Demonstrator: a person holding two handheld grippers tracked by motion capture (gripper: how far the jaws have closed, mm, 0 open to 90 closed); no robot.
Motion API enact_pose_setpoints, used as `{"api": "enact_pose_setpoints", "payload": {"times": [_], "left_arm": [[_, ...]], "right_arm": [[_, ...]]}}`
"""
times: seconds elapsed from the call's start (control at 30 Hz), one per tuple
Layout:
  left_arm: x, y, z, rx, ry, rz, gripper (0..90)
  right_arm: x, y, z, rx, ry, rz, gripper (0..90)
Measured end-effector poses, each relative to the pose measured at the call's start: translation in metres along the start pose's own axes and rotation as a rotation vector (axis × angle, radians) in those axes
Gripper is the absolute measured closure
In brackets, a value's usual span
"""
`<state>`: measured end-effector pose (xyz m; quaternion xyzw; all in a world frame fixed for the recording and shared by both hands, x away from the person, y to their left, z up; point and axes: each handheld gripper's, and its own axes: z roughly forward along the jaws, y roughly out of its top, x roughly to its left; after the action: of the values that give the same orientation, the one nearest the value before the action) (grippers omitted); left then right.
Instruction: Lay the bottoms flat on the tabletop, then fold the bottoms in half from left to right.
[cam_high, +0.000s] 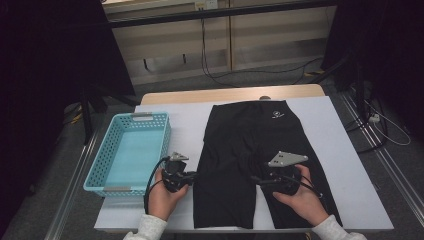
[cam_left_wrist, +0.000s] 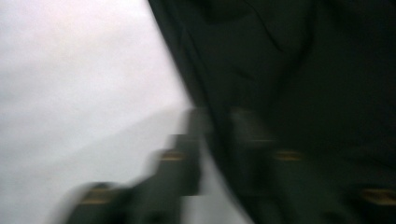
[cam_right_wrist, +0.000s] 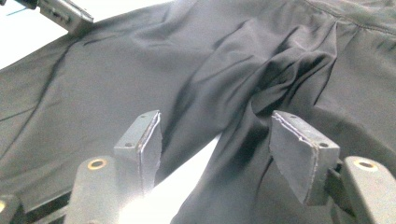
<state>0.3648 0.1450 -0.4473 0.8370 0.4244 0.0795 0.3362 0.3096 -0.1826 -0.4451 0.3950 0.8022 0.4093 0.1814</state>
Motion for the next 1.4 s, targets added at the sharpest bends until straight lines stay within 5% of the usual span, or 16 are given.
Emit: {"api": "enact_pose_setpoints", "payload": {"times": [0.17, 0.47, 0.97, 1.4], "left_arm": [[-0.001, -0.001, -0.002, -0.024, -0.013, 0.02, 43.5], [-0.002, 0.0, -0.002, -0.032, -0.016, 0.033, 25.1], [-0.004, -0.002, -0.001, -0.022, -0.036, 0.047, 9.0], [-0.007, -0.003, -0.005, -0.028, -0.023, 0.066, 6.0]], "right_arm": [[-0.001, 0.002, 0.0, -0.013, -0.001, 0.005, 32.1], [-0.008, 0.011, 0.006, -0.042, -0.013, 0.025, 25.2], [-0.011, 0.016, 0.015, -0.041, -0.028, 0.036, 20.7], [-0.009, 0.015, 0.013, -0.047, -0.033, 0.026, 20.2]]}}
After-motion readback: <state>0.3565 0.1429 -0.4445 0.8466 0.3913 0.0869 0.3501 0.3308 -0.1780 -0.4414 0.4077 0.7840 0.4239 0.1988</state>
